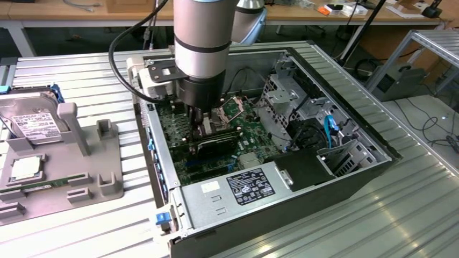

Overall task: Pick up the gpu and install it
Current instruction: 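Press down on the gpu until it lock into place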

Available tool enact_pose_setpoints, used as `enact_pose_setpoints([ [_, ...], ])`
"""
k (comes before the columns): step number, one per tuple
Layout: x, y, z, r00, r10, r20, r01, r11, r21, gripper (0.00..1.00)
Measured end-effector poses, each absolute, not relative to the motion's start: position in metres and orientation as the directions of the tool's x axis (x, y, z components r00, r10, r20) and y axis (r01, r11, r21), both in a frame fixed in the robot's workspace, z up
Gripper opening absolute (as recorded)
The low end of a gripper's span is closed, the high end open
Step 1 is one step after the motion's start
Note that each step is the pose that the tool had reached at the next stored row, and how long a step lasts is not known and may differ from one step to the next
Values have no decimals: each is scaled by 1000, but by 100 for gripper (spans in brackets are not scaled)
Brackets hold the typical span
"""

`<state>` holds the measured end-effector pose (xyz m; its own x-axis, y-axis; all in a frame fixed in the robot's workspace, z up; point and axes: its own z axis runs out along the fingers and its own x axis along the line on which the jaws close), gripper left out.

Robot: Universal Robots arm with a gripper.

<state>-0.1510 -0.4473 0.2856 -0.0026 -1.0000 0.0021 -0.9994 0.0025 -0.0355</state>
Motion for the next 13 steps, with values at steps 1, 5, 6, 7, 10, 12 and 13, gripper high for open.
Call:
enact_pose_setpoints([
  [1, -152, -445, 284, -2, -1000, 2, -999, 2, -36, 11],
  [5, -156, -444, 279, -2, -1000, 2, -999, 2, -35, 11],
  [6, -156, -443, 278, -2, -1000, 2, -999, 2, -35, 11],
  [7, -157, -443, 277, -2, -1000, 2, -999, 2, -35, 11],
  [10, -157, -443, 275, -2, -1000, 2, -999, 2, -35, 11],
  [12, -159, -444, 275, -2, -1000, 2, -999, 2, -36, 11],
  [13, -160, -445, 275, -2, -1000, 1, -999, 2, -35, 11],
])
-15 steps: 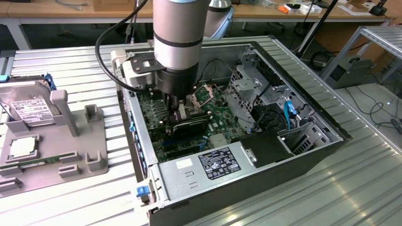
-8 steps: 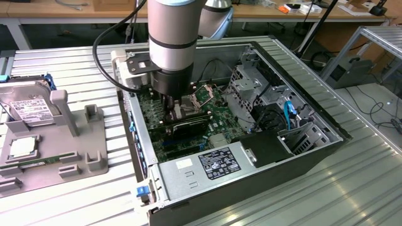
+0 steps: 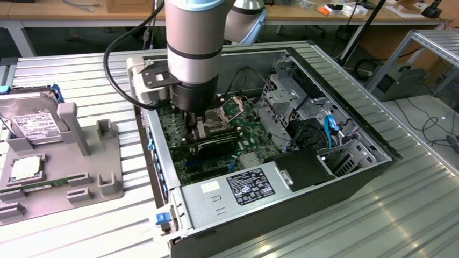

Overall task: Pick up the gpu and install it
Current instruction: 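Press down on the gpu until it lock into place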

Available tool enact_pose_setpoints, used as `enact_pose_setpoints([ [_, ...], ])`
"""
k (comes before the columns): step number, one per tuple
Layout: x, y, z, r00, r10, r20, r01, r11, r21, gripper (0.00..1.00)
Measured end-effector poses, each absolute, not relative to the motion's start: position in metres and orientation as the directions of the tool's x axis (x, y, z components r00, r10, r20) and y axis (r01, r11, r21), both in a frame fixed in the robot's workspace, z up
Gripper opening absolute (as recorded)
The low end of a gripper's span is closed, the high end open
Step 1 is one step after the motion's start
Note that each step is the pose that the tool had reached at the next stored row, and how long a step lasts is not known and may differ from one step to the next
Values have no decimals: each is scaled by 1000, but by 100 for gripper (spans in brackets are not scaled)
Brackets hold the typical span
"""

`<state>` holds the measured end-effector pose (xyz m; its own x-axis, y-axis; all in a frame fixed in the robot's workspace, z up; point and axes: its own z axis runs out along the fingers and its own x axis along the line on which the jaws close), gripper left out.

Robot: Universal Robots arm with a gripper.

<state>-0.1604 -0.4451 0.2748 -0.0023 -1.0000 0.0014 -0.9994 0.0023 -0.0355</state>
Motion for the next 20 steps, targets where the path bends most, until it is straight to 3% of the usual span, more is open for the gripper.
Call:
enact_pose_setpoints([
  [20, -154, -447, 281, -1, -1000, -7, -1000, 1, -29, 11],
])
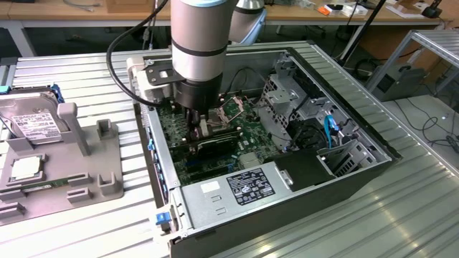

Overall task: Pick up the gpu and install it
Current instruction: 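Press down on the gpu until it lock into place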

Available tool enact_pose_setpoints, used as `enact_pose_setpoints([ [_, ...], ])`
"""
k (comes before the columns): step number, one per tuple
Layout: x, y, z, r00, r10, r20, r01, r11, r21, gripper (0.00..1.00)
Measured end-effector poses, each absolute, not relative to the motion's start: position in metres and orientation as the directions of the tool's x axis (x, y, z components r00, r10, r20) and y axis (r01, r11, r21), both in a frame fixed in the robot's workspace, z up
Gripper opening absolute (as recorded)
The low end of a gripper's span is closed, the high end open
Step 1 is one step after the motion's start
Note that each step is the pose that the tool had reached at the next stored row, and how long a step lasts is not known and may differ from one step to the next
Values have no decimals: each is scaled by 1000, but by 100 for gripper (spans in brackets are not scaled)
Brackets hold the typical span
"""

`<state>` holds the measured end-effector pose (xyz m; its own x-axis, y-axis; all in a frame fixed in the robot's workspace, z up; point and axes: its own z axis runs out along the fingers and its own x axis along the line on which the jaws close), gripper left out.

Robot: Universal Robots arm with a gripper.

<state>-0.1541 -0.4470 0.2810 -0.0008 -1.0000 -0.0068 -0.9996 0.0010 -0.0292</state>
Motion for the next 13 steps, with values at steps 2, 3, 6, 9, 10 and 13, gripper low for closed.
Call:
enact_pose_setpoints([
  [2, -150, -446, 280, -1, -1000, -7, -1000, 1, -26, 11],
  [3, -149, -446, 279, -1, -1000, -7, -1000, 1, -26, 11],
  [6, -149, -441, 277, -1, -1000, -7, -1000, 1, -25, 11],
  [9, -149, -441, 274, -1, -1000, -7, -1000, 1, -25, 11],
  [10, -149, -441, 273, -1, -1000, -7, -1000, 1, -25, 11],
  [13, -149, -441, 272, -1, -1000, -7, -1000, 1, -25, 11],
])
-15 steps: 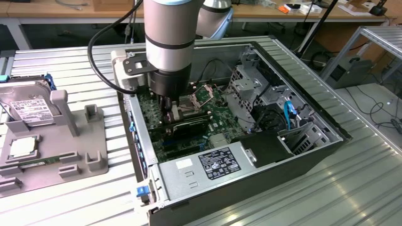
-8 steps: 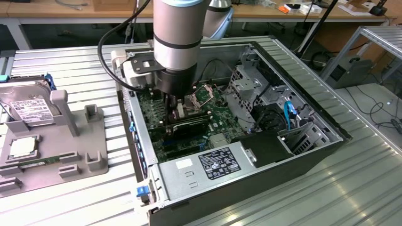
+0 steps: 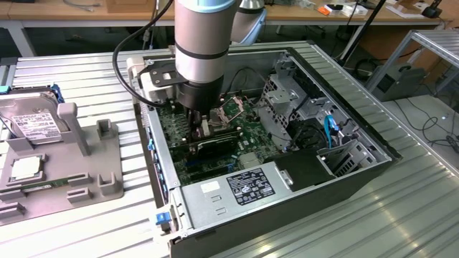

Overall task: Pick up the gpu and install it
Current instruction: 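Press down on the gpu until it lock into place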

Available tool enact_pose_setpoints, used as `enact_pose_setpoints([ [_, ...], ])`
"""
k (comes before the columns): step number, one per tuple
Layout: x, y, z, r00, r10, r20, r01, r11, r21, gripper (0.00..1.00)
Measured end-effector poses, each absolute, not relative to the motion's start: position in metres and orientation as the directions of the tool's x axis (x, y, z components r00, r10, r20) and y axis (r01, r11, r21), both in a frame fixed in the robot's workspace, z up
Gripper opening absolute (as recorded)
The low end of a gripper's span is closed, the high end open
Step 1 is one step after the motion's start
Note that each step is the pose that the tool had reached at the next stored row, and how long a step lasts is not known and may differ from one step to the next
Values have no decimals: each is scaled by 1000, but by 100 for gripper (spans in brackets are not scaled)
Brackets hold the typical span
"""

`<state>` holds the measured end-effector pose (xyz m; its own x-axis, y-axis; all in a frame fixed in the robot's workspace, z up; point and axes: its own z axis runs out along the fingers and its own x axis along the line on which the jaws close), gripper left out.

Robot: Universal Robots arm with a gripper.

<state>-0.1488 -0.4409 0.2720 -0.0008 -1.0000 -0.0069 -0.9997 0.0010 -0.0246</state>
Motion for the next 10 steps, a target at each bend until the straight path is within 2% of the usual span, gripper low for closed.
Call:
enact_pose_setpoints([
  [10, -152, -445, 272, -1, -1000, -11, -1000, 1, -25, 11],
])
